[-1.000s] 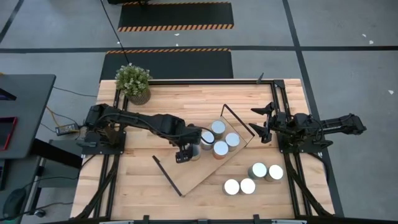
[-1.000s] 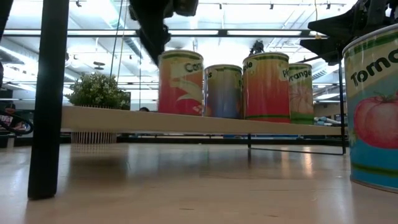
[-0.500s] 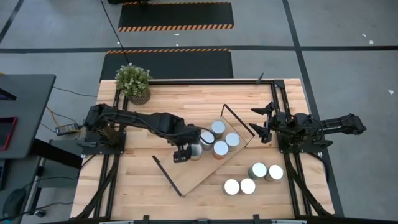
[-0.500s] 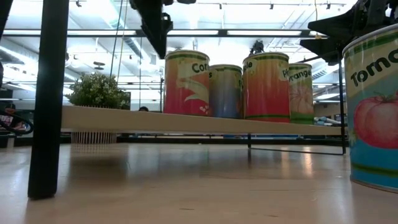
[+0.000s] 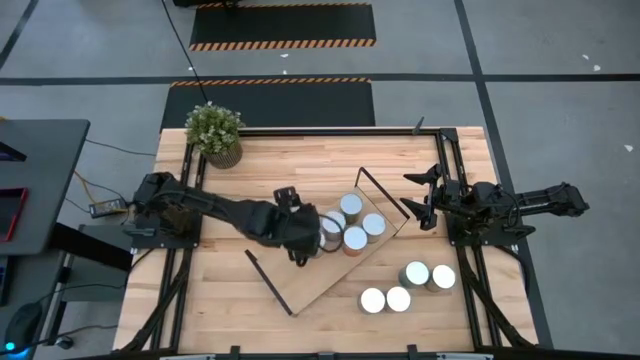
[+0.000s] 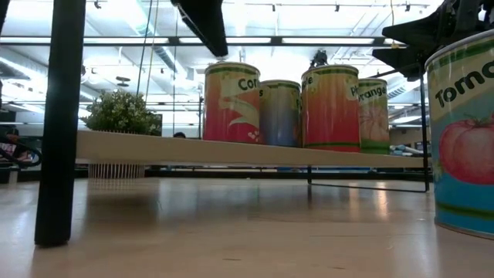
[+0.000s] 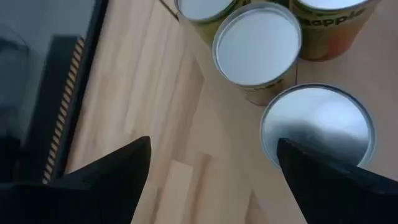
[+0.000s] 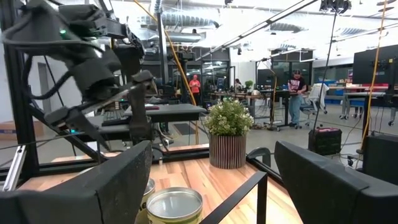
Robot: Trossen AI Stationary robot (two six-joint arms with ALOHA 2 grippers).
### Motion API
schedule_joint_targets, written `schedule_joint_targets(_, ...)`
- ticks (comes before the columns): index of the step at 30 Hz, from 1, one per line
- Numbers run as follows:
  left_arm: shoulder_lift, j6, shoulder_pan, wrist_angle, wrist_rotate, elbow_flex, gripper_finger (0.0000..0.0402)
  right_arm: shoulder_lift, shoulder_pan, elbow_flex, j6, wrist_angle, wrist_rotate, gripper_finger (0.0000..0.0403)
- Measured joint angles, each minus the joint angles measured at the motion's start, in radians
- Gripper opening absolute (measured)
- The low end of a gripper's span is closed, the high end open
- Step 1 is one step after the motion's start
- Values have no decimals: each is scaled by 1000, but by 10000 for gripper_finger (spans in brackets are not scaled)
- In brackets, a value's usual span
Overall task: Pick and place cans onto a shelf
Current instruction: Put the canned corn on the shelf, then put the canned oranges on the shelf
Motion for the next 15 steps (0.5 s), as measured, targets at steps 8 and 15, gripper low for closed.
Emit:
schedule_joint_targets(8, -97, 258, 8, 152, -20, -57, 355, 0, 0, 0, 0, 2, -3, 347)
schedule_joint_targets(15, -249, 505, 43, 411, 120, -255, 355, 0, 0, 0, 0, 3, -2, 347)
